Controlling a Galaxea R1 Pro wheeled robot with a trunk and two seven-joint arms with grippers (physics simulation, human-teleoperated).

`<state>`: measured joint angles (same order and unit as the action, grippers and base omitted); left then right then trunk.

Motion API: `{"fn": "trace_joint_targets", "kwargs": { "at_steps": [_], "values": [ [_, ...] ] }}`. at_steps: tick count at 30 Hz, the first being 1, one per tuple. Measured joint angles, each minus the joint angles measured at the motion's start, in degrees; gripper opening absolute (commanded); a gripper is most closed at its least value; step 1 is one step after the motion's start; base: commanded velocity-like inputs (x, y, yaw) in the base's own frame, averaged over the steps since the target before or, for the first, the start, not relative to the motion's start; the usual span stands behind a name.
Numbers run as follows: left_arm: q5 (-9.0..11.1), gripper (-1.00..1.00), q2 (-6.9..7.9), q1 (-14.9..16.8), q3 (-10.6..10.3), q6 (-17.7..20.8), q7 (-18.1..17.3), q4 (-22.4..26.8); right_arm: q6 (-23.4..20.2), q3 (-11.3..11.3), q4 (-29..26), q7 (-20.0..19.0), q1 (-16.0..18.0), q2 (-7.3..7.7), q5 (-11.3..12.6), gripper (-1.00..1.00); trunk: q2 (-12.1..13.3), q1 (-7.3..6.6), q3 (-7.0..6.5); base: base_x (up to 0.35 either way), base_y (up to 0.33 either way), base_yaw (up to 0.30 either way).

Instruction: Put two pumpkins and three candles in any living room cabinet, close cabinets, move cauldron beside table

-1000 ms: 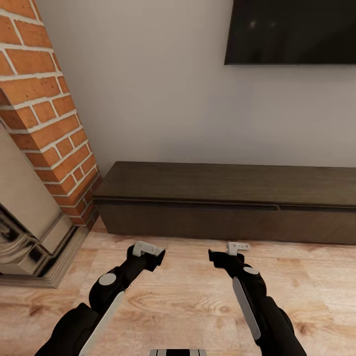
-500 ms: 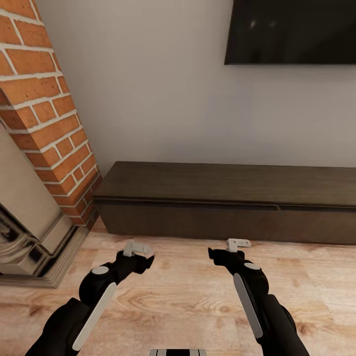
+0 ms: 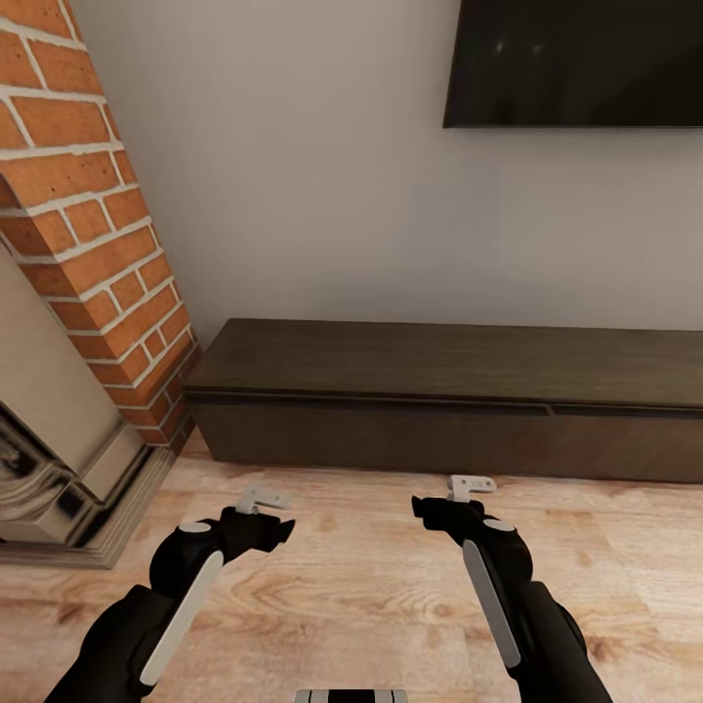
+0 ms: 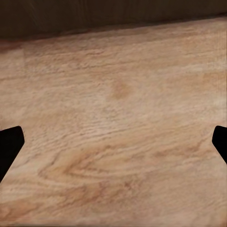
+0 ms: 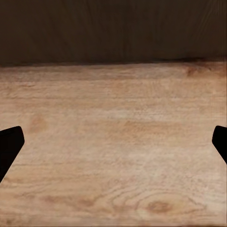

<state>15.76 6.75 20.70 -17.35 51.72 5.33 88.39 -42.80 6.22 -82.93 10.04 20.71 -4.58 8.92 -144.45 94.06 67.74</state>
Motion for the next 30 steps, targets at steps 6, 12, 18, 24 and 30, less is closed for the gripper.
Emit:
{"fn": "trace_joint_targets", "kwargs": {
  "at_steps": [6,12,18,24,30],
  "values": [
    [0.01,1.0,-0.02,0.03,0.35,1.33,0.02,0.01,-2.4,-5.31,0.33,-0.14,0.04,0.03,0.02,1.0,0.0,0.0,0.0,0.0,0.0,0.0],
    [-0.01,1.0,-0.04,0.1,0.4,1.99,0.02,-0.02,-4.93,-7.04,0.43,-0.11,0.15,0.07,0.05,1.0,0.08,-0.16,-1.32,0.0,0.0,0.0],
    [-0.07,1.0,-0.11,0.21,0.41,2.05,0.13,-0.06,-5.15,-6.92,0.42,-0.17,0.13,0.11,0.02,1.0,0.16,-0.31,-2.65,0.0,0.0,0.0],
    [-0.13,1.0,-0.06,0.3,0.41,1.97,0.12,-0.36,-4.54,-6.99,0.29,-0.32,0.09,0.09,0.0,1.0,0.24,-0.47,-3.98,0.0,0.0,0.0],
    [-0.17,1.0,-0.05,0.41,0.41,1.79,0.15,-0.52,-4.41,-6.99,0.16,-0.44,0.09,0.12,0.04,1.0,0.32,-0.62,-5.31,0.0,0.0,0.0]
  ]
}}
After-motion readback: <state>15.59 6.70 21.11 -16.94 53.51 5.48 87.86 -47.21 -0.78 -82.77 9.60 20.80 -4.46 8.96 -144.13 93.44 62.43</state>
